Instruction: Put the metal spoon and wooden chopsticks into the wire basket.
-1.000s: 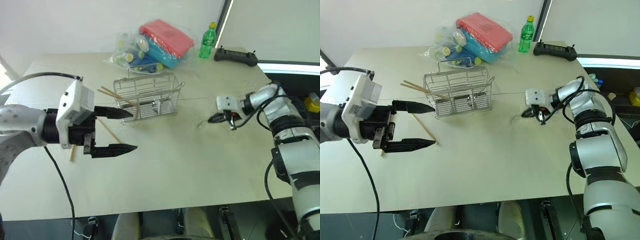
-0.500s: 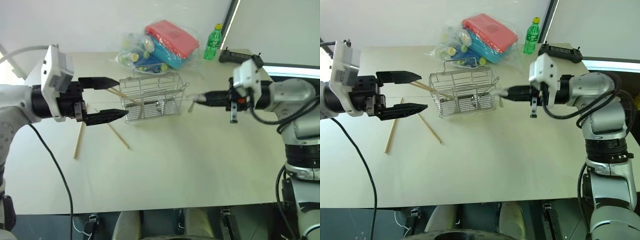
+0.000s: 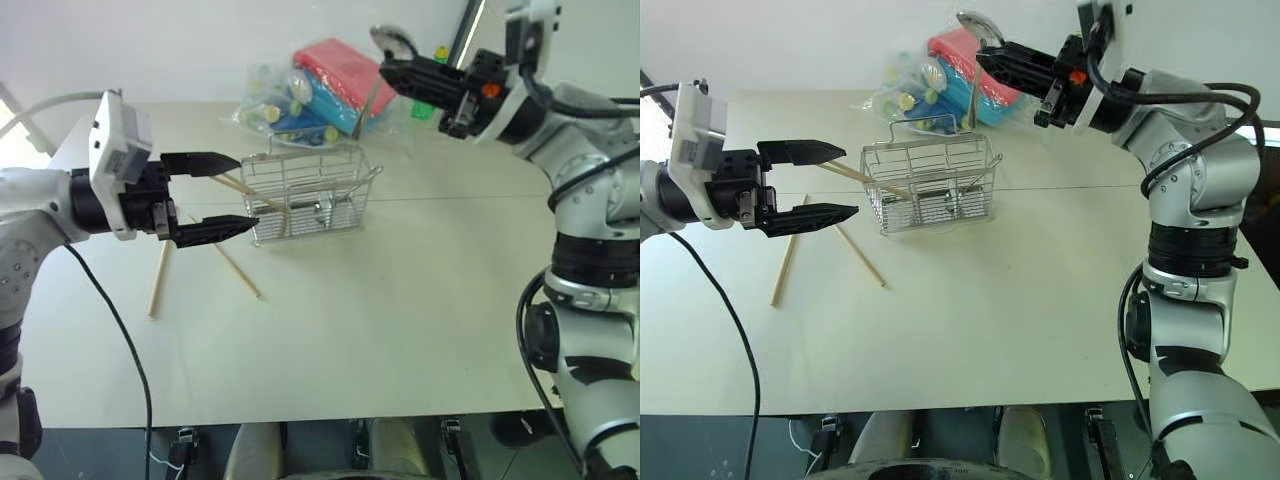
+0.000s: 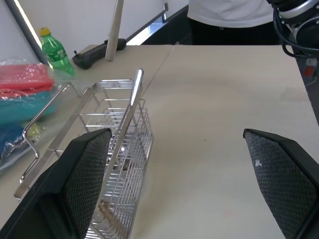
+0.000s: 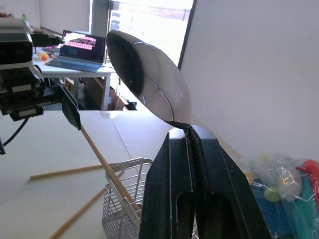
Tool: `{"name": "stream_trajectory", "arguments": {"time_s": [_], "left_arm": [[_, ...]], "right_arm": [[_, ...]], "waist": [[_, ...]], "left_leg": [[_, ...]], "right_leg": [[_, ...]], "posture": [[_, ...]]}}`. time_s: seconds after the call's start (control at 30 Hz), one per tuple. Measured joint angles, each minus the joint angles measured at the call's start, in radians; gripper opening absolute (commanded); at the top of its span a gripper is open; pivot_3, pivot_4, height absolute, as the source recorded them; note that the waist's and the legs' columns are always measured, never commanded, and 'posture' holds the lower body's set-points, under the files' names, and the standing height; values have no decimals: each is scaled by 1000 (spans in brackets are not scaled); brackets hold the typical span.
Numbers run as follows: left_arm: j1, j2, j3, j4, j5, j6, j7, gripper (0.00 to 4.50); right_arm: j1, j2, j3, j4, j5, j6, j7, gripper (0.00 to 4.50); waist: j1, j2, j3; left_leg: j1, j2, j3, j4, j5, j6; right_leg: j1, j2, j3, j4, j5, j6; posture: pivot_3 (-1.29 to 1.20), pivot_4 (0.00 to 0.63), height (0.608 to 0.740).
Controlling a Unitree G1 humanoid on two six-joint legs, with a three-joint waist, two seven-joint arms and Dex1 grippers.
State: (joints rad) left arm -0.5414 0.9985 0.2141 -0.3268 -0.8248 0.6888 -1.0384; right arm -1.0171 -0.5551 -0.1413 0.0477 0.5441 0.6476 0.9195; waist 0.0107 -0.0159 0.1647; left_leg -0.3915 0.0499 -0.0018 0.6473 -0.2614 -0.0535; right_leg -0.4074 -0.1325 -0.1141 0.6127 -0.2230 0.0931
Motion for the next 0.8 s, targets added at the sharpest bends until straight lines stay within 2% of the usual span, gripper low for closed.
{"name": "stream_trajectory", "arguments": {"time_s": [0.5, 0.6, 0.63, 0.8], "left_arm": [[-54, -9, 0, 11, 12, -1, 18, 4500], [-59, -13, -1, 20, 22, -2, 18, 4500], [-62, -18, -1, 27, 29, -3, 18, 4500], [-69, -29, -5, 44, 50, -10, 16, 4500]], "right_arm": [[77, 114, 91, 144, -118, -87, -139, 47], [99, 116, 92, 144, -129, -82, -163, 873], [111, 118, 92, 140, -129, -73, -169, 1278], [162, 128, 96, 101, -128, -25, -189, 3779]], "waist": [[-22, 0, 0], [-23, 0, 0], [-23, 0, 0], [-23, 0, 0]], "left_leg": [[0, 0, 0, -1, 0, 0], [0, 0, -1, -1, 0, 0], [0, 0, -1, -1, 0, 0], [0, 0, -1, -1, 0, 0]], "right_leg": [[0, 0, 0, 1, 0, 0], [-1, 0, 0, 1, 0, 0], [-1, 0, 0, 1, 0, 0], [-1, 0, 0, 1, 0, 0]], "posture": [[0, 150, 678], [0, 150, 678], [0, 150, 678], [0, 150, 678]]}}
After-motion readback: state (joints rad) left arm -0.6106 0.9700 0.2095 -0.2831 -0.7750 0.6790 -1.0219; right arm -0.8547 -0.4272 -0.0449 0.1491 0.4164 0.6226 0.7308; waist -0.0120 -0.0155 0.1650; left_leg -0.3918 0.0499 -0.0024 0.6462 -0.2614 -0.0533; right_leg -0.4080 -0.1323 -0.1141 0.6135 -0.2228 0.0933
